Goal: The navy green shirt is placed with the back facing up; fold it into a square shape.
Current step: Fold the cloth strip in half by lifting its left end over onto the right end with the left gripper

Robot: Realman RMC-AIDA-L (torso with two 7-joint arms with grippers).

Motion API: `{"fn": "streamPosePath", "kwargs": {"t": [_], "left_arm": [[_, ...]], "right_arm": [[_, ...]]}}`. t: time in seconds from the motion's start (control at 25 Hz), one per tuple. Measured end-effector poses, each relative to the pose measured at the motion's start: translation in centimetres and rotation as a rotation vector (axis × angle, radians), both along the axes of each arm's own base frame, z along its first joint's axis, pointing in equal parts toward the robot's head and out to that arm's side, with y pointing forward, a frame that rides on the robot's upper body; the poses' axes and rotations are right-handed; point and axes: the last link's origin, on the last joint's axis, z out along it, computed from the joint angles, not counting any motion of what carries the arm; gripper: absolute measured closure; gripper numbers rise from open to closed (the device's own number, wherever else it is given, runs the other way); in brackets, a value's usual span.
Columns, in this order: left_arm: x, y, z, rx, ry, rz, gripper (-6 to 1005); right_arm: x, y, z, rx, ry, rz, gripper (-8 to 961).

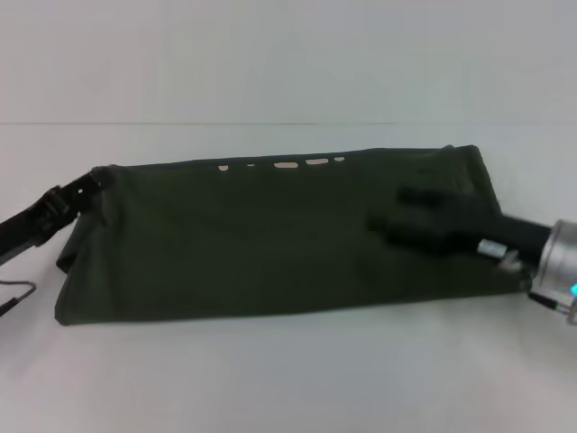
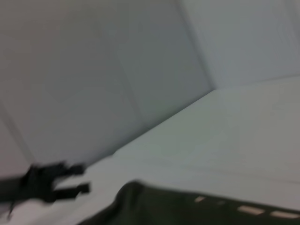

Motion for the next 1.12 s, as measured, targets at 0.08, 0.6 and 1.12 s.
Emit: {"fn": "streamPosePath", "kwargs": {"t": [0.08,0.6,1.12], "left_arm": [[-0.2,-0.3,0.7,-0.073,-0.029,0.007,264],[2.4,1.5,-0.5,-0.251,-0.002,-0.015,262],[0.0,3.0,-1.4,-0.173,0.178,0.147,260]], "right_arm": [[-0.5,-0.2,-1.0,-0.025,-0.077,0.086,58],[-2.8,2.0,-3.4,0.000,-0.261,0.219,57],[-2.5,1.9,-3.6,-0.001,-0.264,0.200,57]]}}
